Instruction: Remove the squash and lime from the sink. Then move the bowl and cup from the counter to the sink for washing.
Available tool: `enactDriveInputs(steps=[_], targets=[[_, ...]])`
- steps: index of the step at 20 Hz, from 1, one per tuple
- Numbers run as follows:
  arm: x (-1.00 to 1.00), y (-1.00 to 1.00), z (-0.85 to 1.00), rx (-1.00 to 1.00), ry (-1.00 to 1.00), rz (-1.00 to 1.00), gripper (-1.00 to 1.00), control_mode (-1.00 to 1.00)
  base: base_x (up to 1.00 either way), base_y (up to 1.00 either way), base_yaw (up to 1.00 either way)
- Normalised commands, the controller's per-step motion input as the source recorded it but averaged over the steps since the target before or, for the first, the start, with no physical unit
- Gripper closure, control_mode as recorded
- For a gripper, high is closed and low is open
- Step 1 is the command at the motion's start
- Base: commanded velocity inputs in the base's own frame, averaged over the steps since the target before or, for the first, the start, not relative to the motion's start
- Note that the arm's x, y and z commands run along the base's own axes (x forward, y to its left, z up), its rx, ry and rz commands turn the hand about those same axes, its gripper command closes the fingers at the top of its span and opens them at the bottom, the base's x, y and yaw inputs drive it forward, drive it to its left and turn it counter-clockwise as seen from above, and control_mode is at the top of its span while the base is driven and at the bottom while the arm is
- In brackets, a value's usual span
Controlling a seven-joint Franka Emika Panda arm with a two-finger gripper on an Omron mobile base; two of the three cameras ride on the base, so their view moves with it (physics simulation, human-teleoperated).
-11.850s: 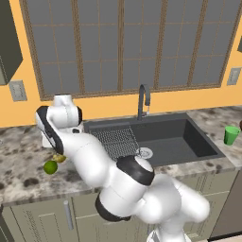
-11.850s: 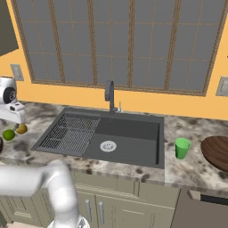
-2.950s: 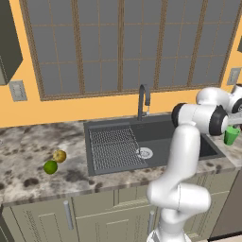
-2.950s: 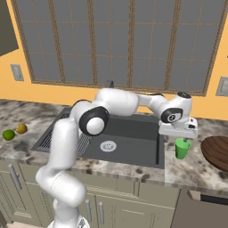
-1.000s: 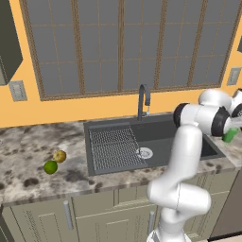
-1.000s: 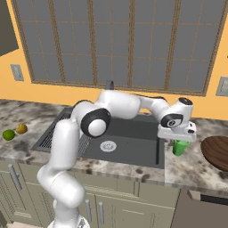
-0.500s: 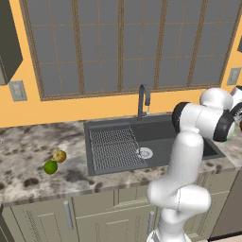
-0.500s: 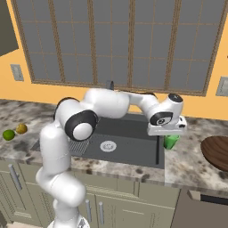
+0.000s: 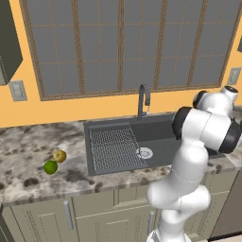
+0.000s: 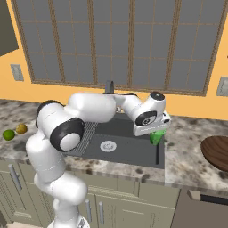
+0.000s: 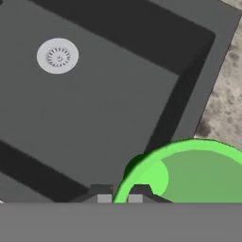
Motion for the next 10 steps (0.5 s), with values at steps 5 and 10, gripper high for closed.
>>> enactDriveInputs(steps=[5, 10], targets=[[0.13, 0.48, -0.03, 0.0, -0.05, 0.22, 1.0, -1.0, 0.0, 0.0, 0.0], [0.31, 0.38, -0.15, 0.0, -0.05, 0.17, 1.0, -1.0, 0.0, 0.0, 0.0]])
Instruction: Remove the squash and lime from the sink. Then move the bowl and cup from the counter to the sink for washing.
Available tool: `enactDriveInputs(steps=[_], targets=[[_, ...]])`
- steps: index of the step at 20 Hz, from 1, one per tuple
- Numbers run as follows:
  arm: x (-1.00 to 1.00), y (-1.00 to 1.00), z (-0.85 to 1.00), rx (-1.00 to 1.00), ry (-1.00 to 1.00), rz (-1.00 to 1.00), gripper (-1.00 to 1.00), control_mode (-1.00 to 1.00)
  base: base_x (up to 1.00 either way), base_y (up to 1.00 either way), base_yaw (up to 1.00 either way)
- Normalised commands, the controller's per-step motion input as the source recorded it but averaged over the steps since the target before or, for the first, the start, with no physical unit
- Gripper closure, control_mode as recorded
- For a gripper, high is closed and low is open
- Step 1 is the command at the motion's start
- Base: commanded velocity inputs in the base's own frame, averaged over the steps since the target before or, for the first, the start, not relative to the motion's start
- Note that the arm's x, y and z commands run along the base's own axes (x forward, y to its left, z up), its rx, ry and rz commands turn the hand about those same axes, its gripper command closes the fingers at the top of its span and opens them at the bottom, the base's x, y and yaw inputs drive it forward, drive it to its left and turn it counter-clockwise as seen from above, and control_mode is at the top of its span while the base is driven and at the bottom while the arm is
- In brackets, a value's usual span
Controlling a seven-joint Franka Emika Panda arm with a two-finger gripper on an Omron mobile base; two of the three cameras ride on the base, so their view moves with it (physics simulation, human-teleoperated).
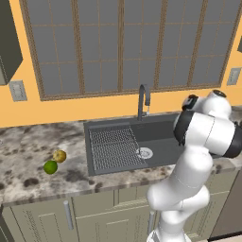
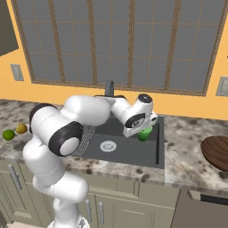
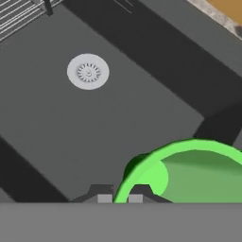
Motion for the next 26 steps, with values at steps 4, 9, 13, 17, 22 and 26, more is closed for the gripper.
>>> enactDriveInputs(steps=[4, 9, 13, 17, 22, 26], targets=[[0.36, 0.25, -0.26, -0.06, -0.02, 0.12, 1.0, -1.0, 0.0, 0.0, 0.0], [0.33, 0.08, -0.35, -0.14, 0.0, 0.08, 1.0, -1.0, 0.0, 0.0, 0.0], [0.31, 0.0, -0.37, -0.13, 0.0, 0.05, 1.0, -1.0, 0.0, 0.0, 0.0], [0.31, 0.0, -0.34, -0.02, 0.0, 0.05, 1.0, -1.0, 0.0, 0.0, 0.0], [0.33, -0.05, -0.27, 0.0, 0.0, 0.05, 1.0, -1.0, 0.0, 0.0, 0.0], [0.29, -0.14, -0.25, 0.0, 0.0, 0.03, 1.0, -1.0, 0.0, 0.0, 0.0]])
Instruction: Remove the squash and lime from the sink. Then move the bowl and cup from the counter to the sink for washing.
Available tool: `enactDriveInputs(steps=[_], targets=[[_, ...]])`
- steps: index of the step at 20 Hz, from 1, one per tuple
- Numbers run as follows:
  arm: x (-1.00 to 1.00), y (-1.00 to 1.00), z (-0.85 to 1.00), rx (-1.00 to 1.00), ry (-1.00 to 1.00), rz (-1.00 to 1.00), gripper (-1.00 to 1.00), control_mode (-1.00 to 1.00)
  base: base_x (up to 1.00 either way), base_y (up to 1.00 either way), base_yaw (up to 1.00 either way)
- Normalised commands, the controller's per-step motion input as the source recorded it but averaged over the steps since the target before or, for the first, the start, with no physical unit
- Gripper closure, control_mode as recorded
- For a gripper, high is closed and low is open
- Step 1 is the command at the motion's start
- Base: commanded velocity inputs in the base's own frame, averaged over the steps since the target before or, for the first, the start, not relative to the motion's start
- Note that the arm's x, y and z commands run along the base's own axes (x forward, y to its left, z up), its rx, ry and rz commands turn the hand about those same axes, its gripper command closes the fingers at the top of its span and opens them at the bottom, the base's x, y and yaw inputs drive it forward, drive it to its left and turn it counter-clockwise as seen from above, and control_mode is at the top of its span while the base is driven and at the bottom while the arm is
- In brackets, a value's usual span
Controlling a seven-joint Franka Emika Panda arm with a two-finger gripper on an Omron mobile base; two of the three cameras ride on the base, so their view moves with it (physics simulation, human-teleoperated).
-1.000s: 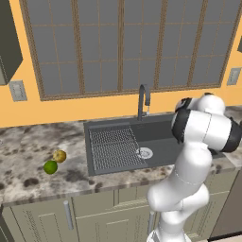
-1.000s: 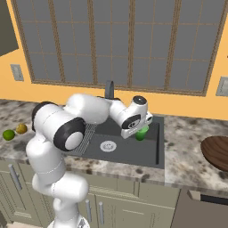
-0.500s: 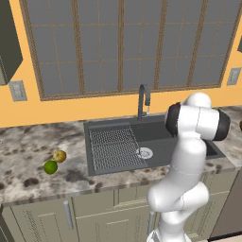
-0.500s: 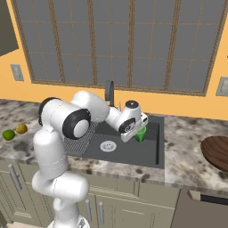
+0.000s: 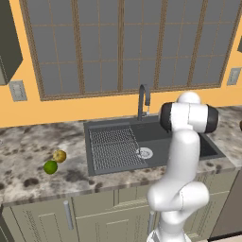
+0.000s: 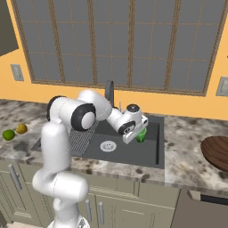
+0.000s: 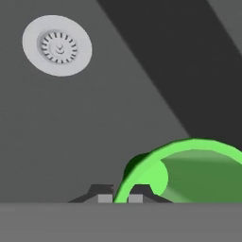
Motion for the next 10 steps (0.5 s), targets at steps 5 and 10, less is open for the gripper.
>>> enactDriveInputs(steps=[5, 10], targets=[[0.25, -0.21, -0.21, 0.0, 0.0, 0.0, 1.0, -1.0, 0.0, 0.0, 0.0], [0.29, -0.18, -0.22, 0.0, 0.0, 0.0, 1.0, -1.0, 0.0, 0.0, 0.0]])
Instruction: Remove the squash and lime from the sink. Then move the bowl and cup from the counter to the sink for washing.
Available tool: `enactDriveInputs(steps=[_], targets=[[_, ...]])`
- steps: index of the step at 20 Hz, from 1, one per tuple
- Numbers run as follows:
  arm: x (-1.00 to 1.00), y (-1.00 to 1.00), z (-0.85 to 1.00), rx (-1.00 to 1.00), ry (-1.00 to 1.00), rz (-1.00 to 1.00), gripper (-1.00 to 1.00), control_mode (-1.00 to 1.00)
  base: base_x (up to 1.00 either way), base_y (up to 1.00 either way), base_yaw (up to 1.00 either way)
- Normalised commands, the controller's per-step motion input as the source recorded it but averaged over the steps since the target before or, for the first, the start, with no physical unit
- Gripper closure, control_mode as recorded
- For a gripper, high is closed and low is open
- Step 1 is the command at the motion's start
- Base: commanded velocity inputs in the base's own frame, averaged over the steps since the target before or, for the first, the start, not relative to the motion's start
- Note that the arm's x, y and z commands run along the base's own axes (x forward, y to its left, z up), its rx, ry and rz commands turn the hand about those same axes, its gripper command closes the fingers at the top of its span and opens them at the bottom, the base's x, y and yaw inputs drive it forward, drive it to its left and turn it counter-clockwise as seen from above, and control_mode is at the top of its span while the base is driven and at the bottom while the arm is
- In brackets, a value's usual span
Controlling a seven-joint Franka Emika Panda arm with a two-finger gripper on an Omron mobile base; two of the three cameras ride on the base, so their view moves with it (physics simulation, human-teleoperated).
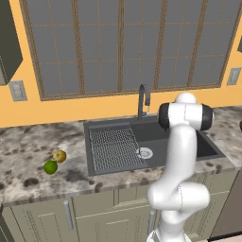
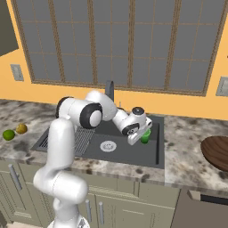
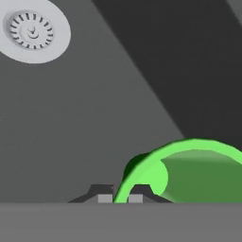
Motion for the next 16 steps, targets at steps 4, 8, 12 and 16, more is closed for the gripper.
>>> enactDriveInputs(steps=[4, 8, 12, 16], targets=[[0.33, -0.13, -0.26, 0.0, 0.0, 0.0, 1.0, -1.0, 0.0, 0.0, 0.0], [0.32, -0.14, -0.25, 0.0, 0.0, 0.0, 1.0, -1.0, 0.0, 0.0, 0.0], [0.32, -0.14, -0.27, 0.0, 0.01, 0.0, 1.0, -1.0, 0.0, 0.0, 0.0], [0.3, -0.12, -0.26, -0.01, 0.0, 0.0, 1.0, -1.0, 0.0, 0.0, 0.0]])
